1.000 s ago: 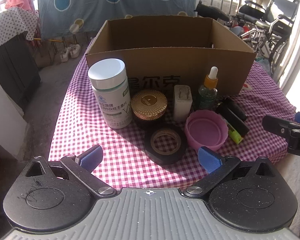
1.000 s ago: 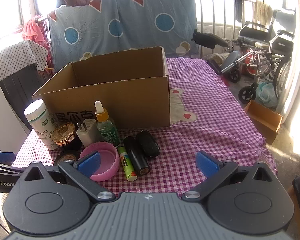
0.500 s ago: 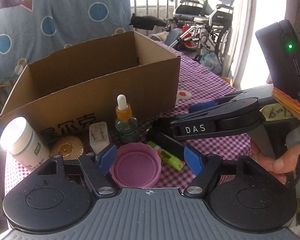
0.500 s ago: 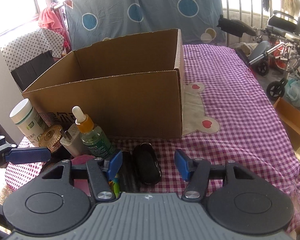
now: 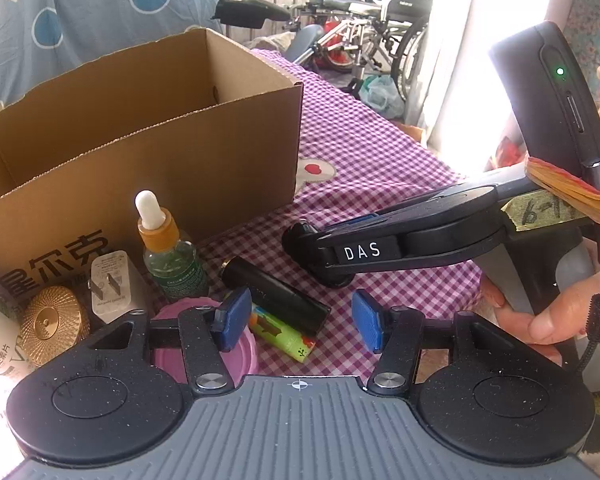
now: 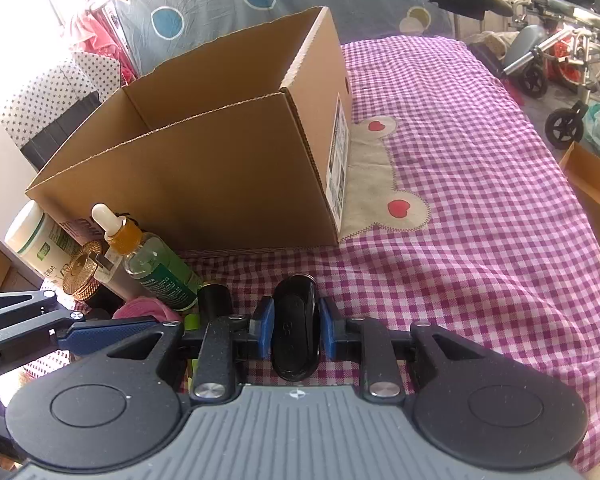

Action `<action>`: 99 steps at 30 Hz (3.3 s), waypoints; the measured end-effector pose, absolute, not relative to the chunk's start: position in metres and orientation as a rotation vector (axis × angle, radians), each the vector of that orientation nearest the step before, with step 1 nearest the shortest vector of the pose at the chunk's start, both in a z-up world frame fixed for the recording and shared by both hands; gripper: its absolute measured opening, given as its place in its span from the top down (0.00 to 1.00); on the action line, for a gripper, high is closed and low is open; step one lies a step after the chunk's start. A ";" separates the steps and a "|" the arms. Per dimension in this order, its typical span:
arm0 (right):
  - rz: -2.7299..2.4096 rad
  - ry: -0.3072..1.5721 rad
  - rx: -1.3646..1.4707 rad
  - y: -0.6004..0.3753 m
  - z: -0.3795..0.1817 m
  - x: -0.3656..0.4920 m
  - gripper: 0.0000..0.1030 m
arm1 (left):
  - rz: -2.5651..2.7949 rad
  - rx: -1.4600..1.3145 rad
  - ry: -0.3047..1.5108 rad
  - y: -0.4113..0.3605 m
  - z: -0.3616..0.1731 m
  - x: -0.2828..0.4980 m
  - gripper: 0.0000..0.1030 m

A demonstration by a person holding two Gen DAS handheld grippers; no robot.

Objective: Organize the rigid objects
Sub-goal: 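Lift the black case and carry it over the cardboard box, then open the right gripper to drop the black case into the box, then grasp the black cylinder upright with the right gripper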

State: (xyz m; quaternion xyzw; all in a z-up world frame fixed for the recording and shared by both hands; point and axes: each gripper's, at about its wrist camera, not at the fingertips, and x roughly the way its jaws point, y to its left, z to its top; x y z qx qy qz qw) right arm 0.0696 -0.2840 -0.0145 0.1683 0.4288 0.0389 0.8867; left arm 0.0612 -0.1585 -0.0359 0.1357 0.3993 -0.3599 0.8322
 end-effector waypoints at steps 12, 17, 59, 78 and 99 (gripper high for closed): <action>0.047 0.901 0.535 -0.320 -0.020 0.038 0.78 | -0.901 0.391 0.917 -0.220 -0.058 0.068 0.44; 0.082 0.919 0.547 -0.325 -0.020 0.043 0.78 | -0.884 0.396 0.936 -0.228 -0.064 0.072 0.44; 0.583 1.000 0.522 -0.172 0.100 0.281 0.84 | -0.404 0.322 0.797 -0.092 0.057 0.215 0.41; 0.415 1.199 0.580 -0.155 0.016 0.387 0.80 | -0.315 0.294 0.886 -0.066 0.038 0.256 0.36; 0.455 0.797 0.635 -0.292 0.134 0.113 0.62 | -0.554 0.197 0.707 -0.060 0.105 0.108 0.27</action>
